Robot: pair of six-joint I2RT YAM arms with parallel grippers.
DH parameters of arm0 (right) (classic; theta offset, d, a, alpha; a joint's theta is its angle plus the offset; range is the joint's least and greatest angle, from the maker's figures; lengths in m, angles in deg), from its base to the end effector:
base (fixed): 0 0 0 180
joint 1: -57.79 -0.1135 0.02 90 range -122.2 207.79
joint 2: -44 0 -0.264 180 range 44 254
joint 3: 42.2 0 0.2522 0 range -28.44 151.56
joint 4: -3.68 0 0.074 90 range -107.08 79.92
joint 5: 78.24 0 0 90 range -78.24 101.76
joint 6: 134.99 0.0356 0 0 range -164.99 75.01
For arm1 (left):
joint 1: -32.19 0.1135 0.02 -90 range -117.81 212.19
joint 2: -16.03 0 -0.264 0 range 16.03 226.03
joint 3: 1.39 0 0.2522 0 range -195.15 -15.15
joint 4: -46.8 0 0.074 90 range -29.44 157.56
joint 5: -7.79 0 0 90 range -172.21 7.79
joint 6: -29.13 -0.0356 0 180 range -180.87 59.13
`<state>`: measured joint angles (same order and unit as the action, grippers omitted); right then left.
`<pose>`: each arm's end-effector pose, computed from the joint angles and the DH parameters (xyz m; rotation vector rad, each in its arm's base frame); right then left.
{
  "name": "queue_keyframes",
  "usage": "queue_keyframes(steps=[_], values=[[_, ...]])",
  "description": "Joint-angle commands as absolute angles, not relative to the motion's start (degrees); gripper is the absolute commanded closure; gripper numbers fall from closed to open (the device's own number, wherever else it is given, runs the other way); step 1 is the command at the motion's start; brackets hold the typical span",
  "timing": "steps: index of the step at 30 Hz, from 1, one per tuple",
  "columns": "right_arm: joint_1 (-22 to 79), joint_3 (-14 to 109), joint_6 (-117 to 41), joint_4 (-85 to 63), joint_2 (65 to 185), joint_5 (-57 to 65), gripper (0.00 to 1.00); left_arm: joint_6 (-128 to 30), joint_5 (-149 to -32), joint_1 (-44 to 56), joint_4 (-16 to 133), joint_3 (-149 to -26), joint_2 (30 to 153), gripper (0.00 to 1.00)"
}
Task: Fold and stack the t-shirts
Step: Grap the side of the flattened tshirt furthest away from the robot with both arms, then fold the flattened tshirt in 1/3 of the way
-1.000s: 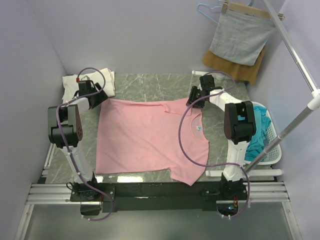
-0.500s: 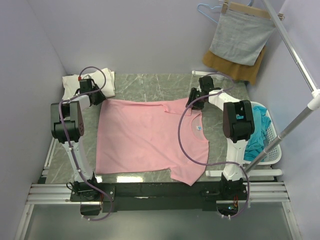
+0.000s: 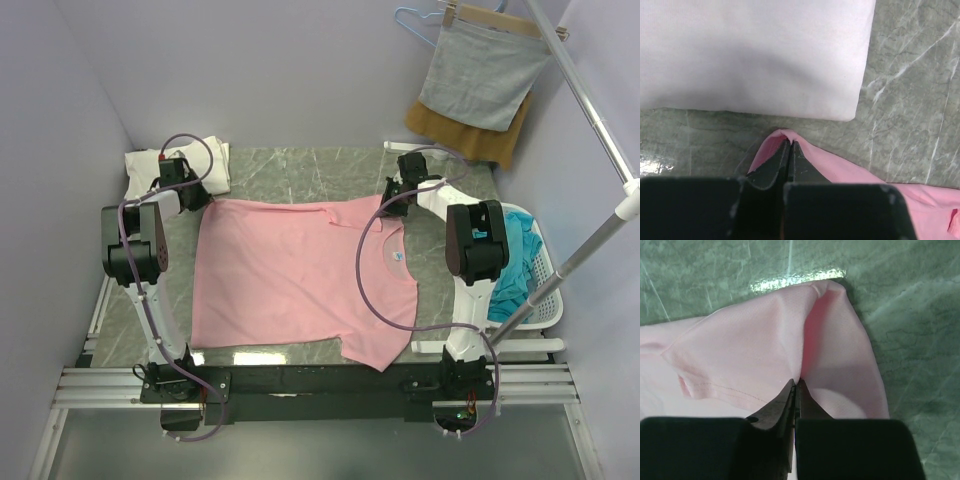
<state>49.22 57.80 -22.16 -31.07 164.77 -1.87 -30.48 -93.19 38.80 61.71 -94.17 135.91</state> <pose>0.4460 0.0757 0.1614 0.2252 2.5704 0.5132 0.4547 0.0459 0.1546 -0.6432 2.2357 -0.4318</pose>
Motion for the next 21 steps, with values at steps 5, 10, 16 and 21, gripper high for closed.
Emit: queue_keyframes(steps=[5,10,16,21], values=[[49.7,53.9,-22.1,-26.7,155.5,-2.8,1.0,-31.3,-96.2,38.8,58.4,-91.7,127.9,0.99],[49.8,49.5,-21.6,-28.3,146.7,-0.6,1.0,-30.8,-96.0,38.7,58.7,-87.8,121.4,0.99],[49.9,45.0,-20.3,-31.3,140.4,-1.1,1.0,-29.3,-95.4,38.7,60.0,-81.8,113.6,0.99],[49.9,39.2,-19.5,-33.3,135.1,-1.4,1.0,-28.2,-93.6,38.5,62.9,-74.6,106.8,0.99]])
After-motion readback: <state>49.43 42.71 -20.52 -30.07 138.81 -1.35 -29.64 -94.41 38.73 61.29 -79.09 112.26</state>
